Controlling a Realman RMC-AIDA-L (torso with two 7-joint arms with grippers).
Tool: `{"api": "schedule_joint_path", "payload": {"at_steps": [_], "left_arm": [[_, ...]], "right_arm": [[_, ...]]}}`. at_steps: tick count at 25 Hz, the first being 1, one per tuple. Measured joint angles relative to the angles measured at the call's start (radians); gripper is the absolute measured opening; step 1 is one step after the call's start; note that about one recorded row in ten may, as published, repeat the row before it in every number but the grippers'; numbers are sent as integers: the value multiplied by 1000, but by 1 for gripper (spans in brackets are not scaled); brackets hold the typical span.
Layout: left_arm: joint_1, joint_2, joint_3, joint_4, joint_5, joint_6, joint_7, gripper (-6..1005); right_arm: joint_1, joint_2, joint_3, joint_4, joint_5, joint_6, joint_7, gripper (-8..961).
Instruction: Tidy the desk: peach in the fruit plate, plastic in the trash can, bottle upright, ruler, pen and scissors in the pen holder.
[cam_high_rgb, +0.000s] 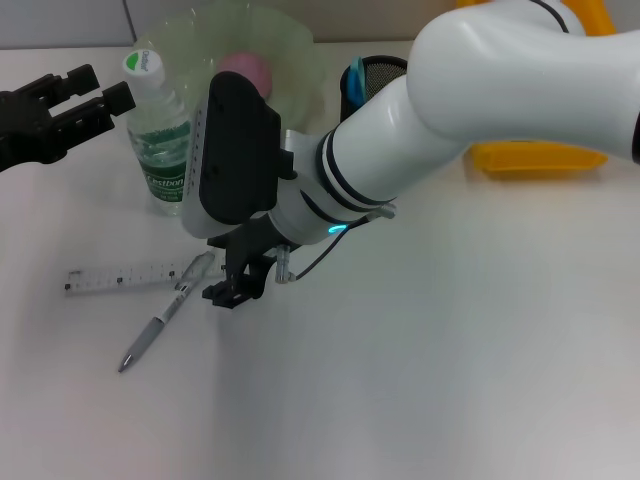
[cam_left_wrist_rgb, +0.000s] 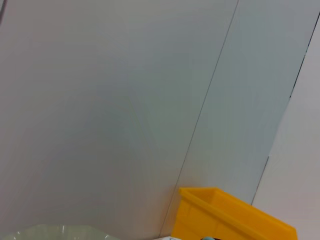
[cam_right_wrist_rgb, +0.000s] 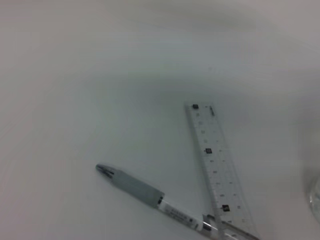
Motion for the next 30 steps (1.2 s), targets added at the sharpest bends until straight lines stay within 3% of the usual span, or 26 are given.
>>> {"api": "schedule_joint_path", "payload": {"at_steps": [30], "left_arm": [[-3, -2, 3, -13, 0, -6, 10, 700]], "right_arm": [[-11, 0, -88, 20, 54, 75, -2, 621]]}}
